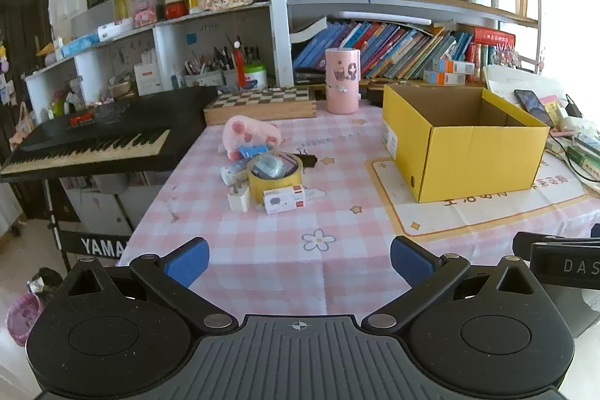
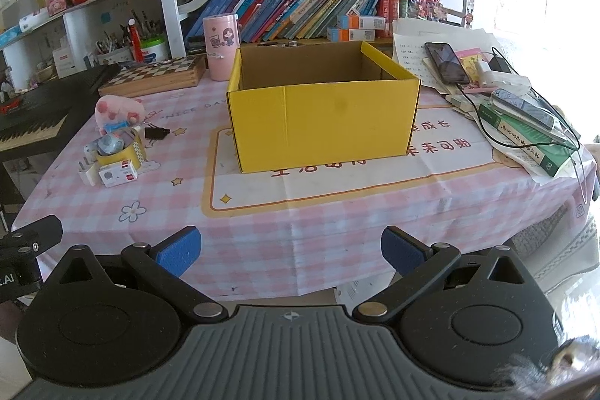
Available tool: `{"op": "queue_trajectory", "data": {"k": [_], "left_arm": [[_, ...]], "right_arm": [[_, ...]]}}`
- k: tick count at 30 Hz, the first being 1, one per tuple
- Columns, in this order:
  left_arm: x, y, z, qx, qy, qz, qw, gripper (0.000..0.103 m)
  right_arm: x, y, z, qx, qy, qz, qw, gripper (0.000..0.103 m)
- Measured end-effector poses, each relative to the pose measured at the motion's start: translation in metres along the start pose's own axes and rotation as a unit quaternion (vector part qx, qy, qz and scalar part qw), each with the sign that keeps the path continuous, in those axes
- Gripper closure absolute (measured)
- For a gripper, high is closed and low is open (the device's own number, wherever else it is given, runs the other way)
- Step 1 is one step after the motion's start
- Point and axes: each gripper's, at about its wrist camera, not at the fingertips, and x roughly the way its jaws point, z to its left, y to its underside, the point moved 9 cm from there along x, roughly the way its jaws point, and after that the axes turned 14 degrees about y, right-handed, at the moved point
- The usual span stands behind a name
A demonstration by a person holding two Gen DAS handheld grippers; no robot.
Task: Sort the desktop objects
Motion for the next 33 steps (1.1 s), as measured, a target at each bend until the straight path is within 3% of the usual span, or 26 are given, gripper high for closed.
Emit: {"op": "queue_trajectory", "data": {"k": [33], "left_arm": [[0.0059,-0.0004,0.0001,0.002,-0.012,0.004,0.9999,0.0]], "right_arm": [[0.0022,-0.002,0.0019,0.003,-0.006,-0.004,1.0,0.001]]}}
